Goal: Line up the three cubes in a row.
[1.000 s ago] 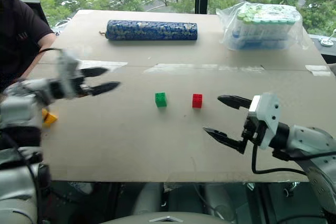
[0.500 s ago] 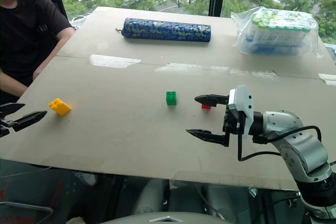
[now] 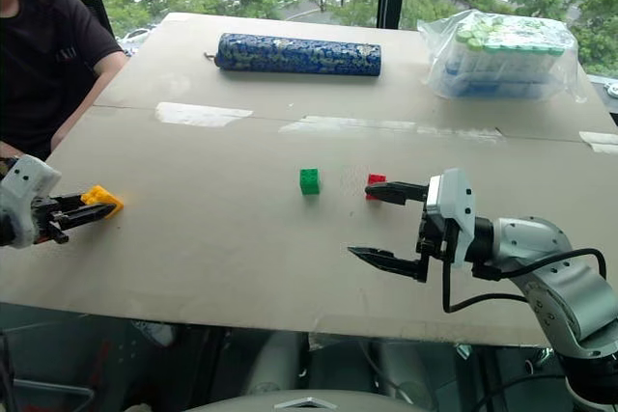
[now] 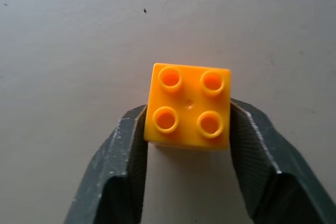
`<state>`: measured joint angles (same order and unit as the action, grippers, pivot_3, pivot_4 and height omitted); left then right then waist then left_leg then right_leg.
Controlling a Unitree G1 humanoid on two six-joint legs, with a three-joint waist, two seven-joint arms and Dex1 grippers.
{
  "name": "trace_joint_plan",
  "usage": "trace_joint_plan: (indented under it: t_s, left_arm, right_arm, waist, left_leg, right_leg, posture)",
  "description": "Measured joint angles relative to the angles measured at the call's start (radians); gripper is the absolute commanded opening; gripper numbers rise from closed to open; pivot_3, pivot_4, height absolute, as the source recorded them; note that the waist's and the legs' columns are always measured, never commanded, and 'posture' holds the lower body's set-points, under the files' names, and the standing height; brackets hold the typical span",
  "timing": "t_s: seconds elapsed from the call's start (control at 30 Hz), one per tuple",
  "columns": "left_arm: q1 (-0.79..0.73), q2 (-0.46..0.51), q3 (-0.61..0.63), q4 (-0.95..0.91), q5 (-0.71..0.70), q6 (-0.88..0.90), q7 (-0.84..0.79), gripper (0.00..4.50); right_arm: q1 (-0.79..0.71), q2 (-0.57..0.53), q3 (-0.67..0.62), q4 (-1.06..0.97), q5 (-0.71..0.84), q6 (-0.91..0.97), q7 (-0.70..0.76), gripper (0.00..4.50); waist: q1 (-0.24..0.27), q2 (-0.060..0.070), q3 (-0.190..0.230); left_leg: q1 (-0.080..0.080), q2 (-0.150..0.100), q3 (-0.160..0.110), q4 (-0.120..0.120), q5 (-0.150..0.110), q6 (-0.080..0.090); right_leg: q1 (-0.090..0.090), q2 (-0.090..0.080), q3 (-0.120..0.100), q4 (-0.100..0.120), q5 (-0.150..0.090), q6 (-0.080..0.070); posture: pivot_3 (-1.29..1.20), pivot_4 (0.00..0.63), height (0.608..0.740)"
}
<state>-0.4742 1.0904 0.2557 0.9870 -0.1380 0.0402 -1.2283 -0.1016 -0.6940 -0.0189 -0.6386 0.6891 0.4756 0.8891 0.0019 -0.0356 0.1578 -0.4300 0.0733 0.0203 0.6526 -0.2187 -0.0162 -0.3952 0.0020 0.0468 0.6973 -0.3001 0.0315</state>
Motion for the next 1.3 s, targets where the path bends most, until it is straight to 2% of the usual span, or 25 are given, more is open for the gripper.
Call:
trace_joint_plan:
  t_s: [0.13,0.17,0.27,0.4,0.53,0.67,0.8,1.0,1.3]
  left_arm:
    - [-0.029,-0.005,-0.004,0.002,-0.016,-0.030,-0.077,1.28]
    - [-0.037,-0.017,-0.007,-0.046,-0.038,-0.006,-0.121,1.28]
    - [-0.083,-0.084,-0.071,-0.238,-0.082,0.071,-0.224,1.28]
    - [-0.195,-0.191,-0.198,-0.330,-0.063,0.076,-0.287,1.28]
    - [-0.356,-0.325,-0.353,-0.207,0.038,-0.071,-0.323,1.28]
    - [-0.448,-0.381,-0.408,-0.045,0.096,-0.170,-0.348,1.28]
    - [-0.536,-0.396,-0.424,0.093,0.148,-0.260,-0.348,1.28]
    - [-0.584,-0.402,-0.426,0.205,0.196,-0.322,-0.362,1.28]
    - [-0.607,-0.409,-0.437,0.265,0.264,-0.394,-0.354,1.28]
  right_arm:
    - [0.018,-0.008,-0.009,-0.018,0.006,0.000,-0.005,4.50]
    - [0.027,-0.011,-0.021,-0.019,0.007,0.000,-0.005,4.50]
    - [0.036,-0.014,-0.034,-0.021,0.015,0.000,-0.005,4.50]
    - [0.049,-0.019,-0.047,-0.041,0.026,-0.001,-0.004,4.50]
    - [0.076,-0.042,-0.082,-0.072,0.029,-0.004,-0.005,4.50]
    - [0.123,-0.053,-0.127,-0.099,0.029,-0.003,-0.022,4.50]
    - [0.178,-0.065,-0.179,-0.112,0.021,-0.002,-0.047,4.50]
    - [0.223,-0.065,-0.207,-0.119,0.009,-0.003,-0.070,4.50]
    - [0.245,-0.065,-0.234,-0.119,0.000,-0.007,-0.077,4.50]
  waist:
    - [-0.002,0.000,0.000]
    - [0.001,0.000,0.000]
    - [0.017,0.000,0.000]
    - [0.012,0.000,0.000]
    - [0.006,0.000,0.000]
    - [-0.016,0.000,0.000]
    - [-0.018,0.000,0.000]
    - [-0.015,0.000,0.000]
    - [-0.015,0.000,0.000]
  left_leg:
    - [0.000,0.000,0.000,0.000,0.000,0.000]
    - [0.000,0.000,0.000,0.000,0.000,0.000]
    - [0.000,-0.001,-0.001,0.001,0.000,0.000]
    - [0.000,-0.001,-0.001,0.002,0.000,0.000]
    - [-0.001,-0.001,-0.001,0.002,0.000,0.000]
    - [-0.001,-0.001,-0.001,0.001,0.000,0.000]
    - [-0.001,-0.001,-0.001,0.001,0.000,0.000]
    - [-0.001,-0.001,-0.001,0.001,0.000,0.000]
    - [-0.001,-0.001,-0.001,0.001,0.000,0.000]
  right_leg:
    - [0.000,0.000,0.000,0.000,0.000,0.000]
    - [0.000,0.000,0.000,0.000,0.000,0.000]
    - [0.002,0.000,-0.001,0.000,0.000,0.000]
    - [0.002,0.001,0.000,0.000,0.000,0.000]
    - [0.001,0.003,0.003,-0.001,0.000,0.000]
    - [0.001,0.004,0.003,-0.001,0.000,0.000]
    - [0.000,0.004,0.004,-0.001,0.000,0.000]
    - [0.001,0.004,0.003,0.000,0.000,0.001]
    - [0.001,0.004,0.003,0.000,0.000,0.001]
  posture:
    - [0.00,0.150,0.740]
    - [0.00,0.150,0.740]
    - [0.00,0.150,0.740]
    - [0.00,0.150,0.740]
    - [0.00,0.150,0.740]
    - [0.00,0.150,0.740]
    - [0.00,0.150,0.740]
    - [0.00,0.150,0.740]
    - [0.00,0.150,0.740]
